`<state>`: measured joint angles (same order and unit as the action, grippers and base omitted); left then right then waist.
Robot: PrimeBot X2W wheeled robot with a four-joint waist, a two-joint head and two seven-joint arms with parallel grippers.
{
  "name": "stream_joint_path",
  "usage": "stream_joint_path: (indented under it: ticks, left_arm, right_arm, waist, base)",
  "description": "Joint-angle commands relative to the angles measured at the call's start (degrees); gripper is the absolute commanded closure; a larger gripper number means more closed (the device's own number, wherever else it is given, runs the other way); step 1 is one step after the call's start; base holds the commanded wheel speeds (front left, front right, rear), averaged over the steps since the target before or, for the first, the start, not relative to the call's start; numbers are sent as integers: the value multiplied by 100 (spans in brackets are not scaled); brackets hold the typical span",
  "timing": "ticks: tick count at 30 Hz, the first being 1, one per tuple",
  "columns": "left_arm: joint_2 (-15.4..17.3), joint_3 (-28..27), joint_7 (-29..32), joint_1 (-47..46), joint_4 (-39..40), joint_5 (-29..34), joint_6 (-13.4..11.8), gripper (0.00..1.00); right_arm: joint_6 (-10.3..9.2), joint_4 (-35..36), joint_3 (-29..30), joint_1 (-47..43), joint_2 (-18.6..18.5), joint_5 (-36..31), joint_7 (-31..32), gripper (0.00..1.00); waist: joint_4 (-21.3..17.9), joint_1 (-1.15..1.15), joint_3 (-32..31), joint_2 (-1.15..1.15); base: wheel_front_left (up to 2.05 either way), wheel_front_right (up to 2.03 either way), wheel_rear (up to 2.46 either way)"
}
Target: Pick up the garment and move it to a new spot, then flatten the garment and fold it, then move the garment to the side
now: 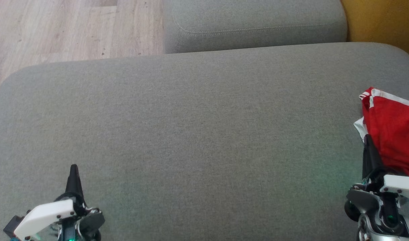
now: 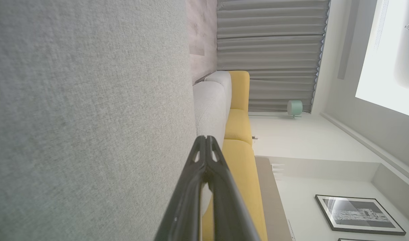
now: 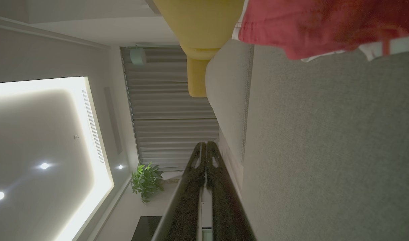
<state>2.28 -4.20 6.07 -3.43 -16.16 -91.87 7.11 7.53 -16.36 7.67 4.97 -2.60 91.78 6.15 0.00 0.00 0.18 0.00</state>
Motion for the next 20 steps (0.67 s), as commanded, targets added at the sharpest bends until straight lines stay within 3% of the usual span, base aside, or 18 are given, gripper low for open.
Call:
stream_joint_path:
  ticks: [1,20]
  left_arm:
    - [60,-230,41,-277,209,-30,37,100]
    - [60,-230,41,-277,210,-31,37,100]
  right_arm:
    - [-4,234,-115,121,-28,39,34,100]
    - [-4,234,-116,121,-28,39,34,100]
  waist:
    - [0,0,0,0]
    - [0,0,0,0]
  base:
    - [0,0,0]
    - [0,0,0]
